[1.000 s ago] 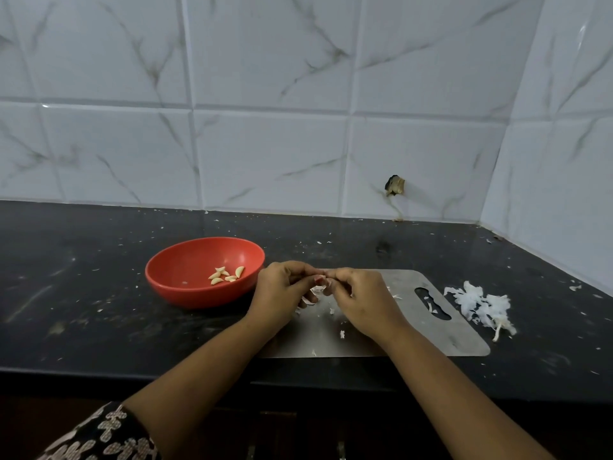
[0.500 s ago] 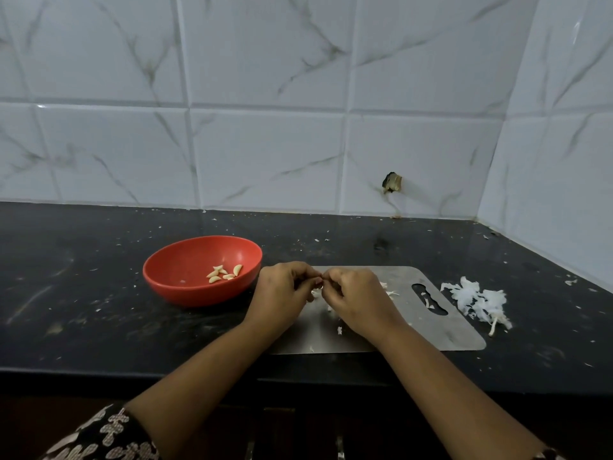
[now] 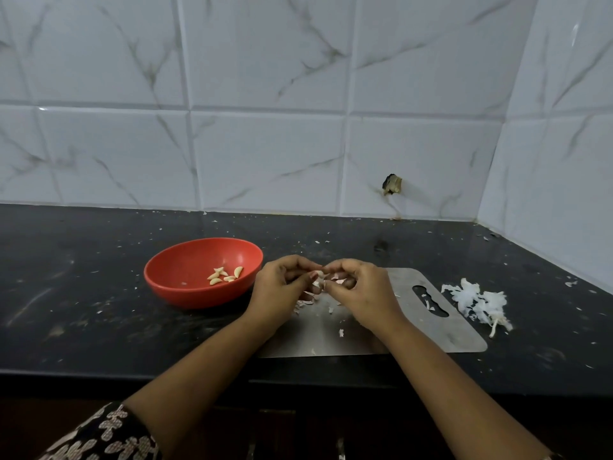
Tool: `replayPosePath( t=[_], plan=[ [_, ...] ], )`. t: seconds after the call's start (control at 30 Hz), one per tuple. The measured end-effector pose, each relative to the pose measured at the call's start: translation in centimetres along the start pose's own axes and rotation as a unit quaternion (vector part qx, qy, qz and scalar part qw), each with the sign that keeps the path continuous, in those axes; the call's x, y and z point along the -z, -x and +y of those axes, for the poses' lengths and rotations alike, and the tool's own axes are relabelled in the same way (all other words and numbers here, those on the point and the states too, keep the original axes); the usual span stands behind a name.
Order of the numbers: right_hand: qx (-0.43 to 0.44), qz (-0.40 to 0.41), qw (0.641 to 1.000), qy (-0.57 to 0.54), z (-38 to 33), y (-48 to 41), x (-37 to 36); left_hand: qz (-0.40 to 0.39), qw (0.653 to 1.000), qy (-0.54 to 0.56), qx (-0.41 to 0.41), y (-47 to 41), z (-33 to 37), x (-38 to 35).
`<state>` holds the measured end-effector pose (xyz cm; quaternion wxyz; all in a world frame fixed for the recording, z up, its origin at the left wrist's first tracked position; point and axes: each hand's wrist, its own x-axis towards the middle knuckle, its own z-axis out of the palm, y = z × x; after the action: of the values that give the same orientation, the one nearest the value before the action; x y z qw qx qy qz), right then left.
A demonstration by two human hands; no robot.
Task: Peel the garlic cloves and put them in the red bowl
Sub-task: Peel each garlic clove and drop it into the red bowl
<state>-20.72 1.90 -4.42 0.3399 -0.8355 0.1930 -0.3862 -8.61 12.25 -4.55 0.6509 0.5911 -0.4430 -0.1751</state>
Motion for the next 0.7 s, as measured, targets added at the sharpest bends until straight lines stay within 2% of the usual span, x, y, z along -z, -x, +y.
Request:
replayPosePath(
  t=[0.13, 0.3, 0.43, 0.7],
  plan=[
    [-0.025, -0.028, 0.993, -0.112, -0.44, 0.01, 0.19, -0.017, 1.0, 0.02, 0.005, 0.07, 0.42, 0.05],
    [-0.056, -0.018, 0.983, -0.175, -0.3, -0.13, 0.24, -0.024, 0.999, 0.041, 0.008, 0.23, 0.75, -0.01],
    [-0.069, -0.029, 0.98, -0.185, -0.03, -0.17, 0.35, -0.03, 0.999, 0.035, 0.005, 0.26, 0.78, -0.02],
    [-0.038, -0.069, 0.985, -0.155, -0.07, 0.06, 0.67, -0.04, 0.999, 0.023, 0.004, 0.37, 0.69, -0.05]
  ],
)
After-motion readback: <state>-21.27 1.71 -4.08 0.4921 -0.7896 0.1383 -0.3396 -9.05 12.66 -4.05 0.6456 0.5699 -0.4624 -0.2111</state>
